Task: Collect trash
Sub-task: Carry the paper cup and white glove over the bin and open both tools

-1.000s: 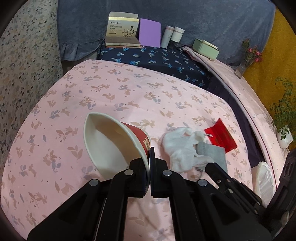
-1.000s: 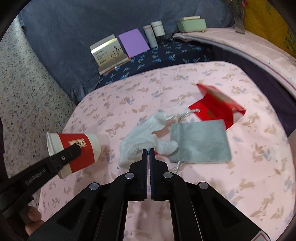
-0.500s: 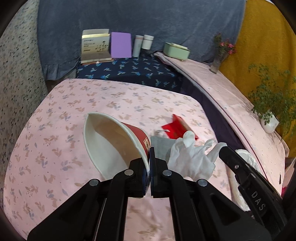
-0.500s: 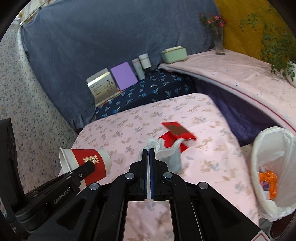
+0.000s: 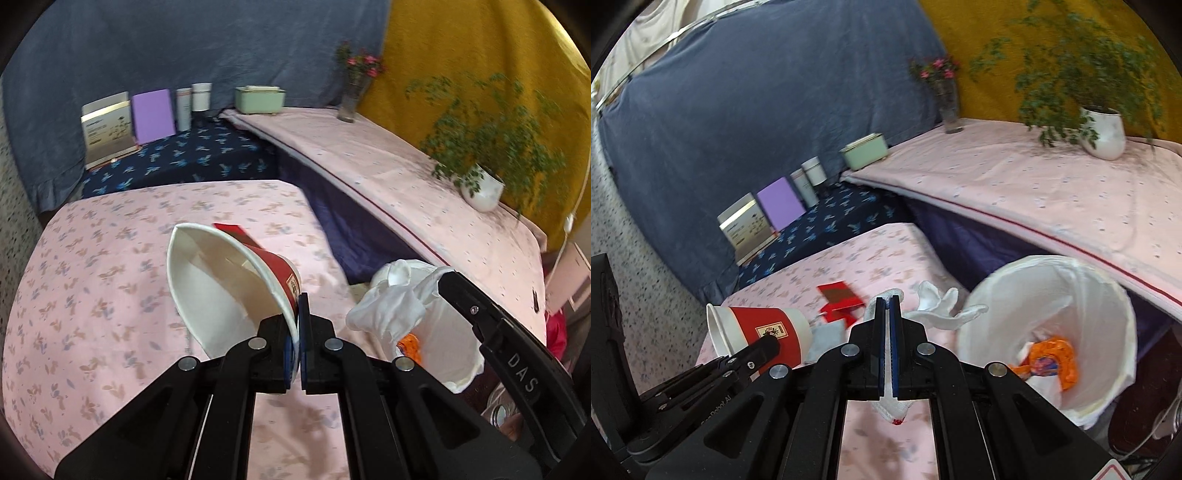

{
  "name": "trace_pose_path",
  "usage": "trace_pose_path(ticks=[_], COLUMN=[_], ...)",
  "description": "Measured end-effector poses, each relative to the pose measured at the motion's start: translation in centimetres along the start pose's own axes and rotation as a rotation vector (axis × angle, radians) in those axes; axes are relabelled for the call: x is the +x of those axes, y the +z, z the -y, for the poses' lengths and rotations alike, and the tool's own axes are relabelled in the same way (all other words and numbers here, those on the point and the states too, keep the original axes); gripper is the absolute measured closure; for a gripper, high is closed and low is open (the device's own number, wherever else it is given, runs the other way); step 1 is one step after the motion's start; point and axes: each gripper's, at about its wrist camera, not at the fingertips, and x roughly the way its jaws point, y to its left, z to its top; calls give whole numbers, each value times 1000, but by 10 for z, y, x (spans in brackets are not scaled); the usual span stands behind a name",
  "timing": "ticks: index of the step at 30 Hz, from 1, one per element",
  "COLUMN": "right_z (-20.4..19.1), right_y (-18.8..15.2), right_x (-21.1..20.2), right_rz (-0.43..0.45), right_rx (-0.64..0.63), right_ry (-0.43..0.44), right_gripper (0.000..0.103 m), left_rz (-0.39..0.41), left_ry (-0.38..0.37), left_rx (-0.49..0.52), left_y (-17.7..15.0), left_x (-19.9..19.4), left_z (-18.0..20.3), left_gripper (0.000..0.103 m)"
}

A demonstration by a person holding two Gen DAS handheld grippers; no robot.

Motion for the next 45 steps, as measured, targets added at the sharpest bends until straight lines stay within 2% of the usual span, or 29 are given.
trace_pose_path(ticks=[8, 15, 23, 29, 30, 33, 34, 45], right_z=[68, 113, 143, 155, 157, 161, 162, 154], right_y=[5, 5, 3, 4, 5, 6, 5, 7], right_x=[-23, -32, -33, -28, -26, -23, -21, -8], right_rz=[42, 53, 53, 47, 46, 42, 40, 22], right_rx=[90, 155, 197, 210, 212, 219, 221, 211], right_ry=[-84, -139, -169, -182, -184, -189, -190, -178], right_gripper=[101, 101, 100, 100, 100, 101, 101, 100], left_rz=[-26, -50, -84, -97, -105, -111, -105, -112], left_ry=[-69, -125, -170, -201, -209, -216, -212, -168], left_rx=[120, 218, 276, 282, 281, 265, 255, 223], left_y=[-1, -9, -14, -11, -10, -8, -7, -4], left_x=[16, 32, 51, 63, 66, 72, 72, 78], left_z=[68, 118, 153, 165, 166, 165, 164, 148], left_gripper=[101, 101, 100, 99, 97, 70, 67, 65])
